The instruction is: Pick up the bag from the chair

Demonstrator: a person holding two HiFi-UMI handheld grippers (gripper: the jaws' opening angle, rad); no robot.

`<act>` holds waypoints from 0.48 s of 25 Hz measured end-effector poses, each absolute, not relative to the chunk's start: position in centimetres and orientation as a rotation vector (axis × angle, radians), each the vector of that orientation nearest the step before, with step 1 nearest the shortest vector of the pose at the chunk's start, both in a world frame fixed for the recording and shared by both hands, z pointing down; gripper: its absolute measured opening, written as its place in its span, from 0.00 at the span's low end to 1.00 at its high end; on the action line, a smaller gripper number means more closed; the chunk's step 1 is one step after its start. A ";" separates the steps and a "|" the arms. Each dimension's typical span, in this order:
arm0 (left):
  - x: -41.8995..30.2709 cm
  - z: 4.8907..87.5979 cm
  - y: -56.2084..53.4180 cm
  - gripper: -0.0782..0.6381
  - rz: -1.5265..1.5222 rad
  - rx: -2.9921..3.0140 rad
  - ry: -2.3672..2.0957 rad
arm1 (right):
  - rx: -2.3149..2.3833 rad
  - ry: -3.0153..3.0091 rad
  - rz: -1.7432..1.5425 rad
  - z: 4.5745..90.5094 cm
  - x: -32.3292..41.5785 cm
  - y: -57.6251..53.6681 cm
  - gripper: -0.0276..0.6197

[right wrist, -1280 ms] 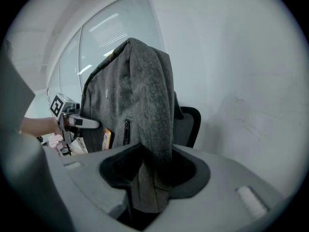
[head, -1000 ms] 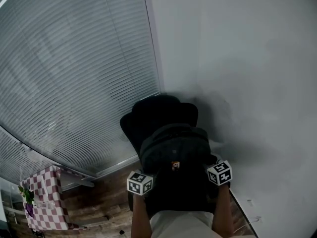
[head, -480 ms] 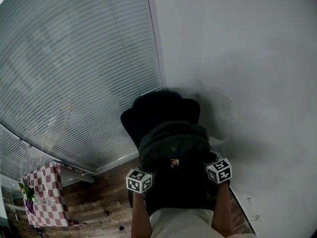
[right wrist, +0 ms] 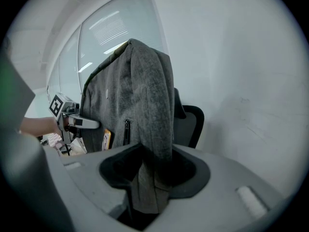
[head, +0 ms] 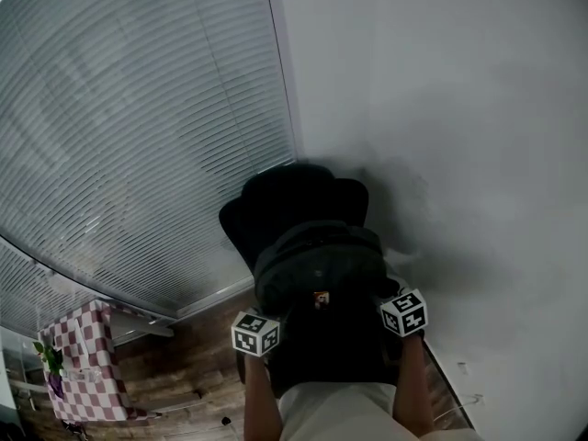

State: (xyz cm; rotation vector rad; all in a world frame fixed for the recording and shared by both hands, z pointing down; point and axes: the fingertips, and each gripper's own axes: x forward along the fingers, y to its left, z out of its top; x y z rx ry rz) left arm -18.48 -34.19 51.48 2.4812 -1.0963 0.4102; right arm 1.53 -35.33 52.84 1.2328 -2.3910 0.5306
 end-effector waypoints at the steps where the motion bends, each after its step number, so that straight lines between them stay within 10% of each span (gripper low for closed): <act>1: -18.4 51.6 -34.2 0.28 0.410 2.481 -1.095 | 1.232 -2.390 0.530 52.9 1.6 -35.3 0.29; 12: -17.7 52.0 -34.7 0.28 0.414 2.482 -1.095 | 1.233 -2.375 0.535 53.2 2.4 -35.5 0.29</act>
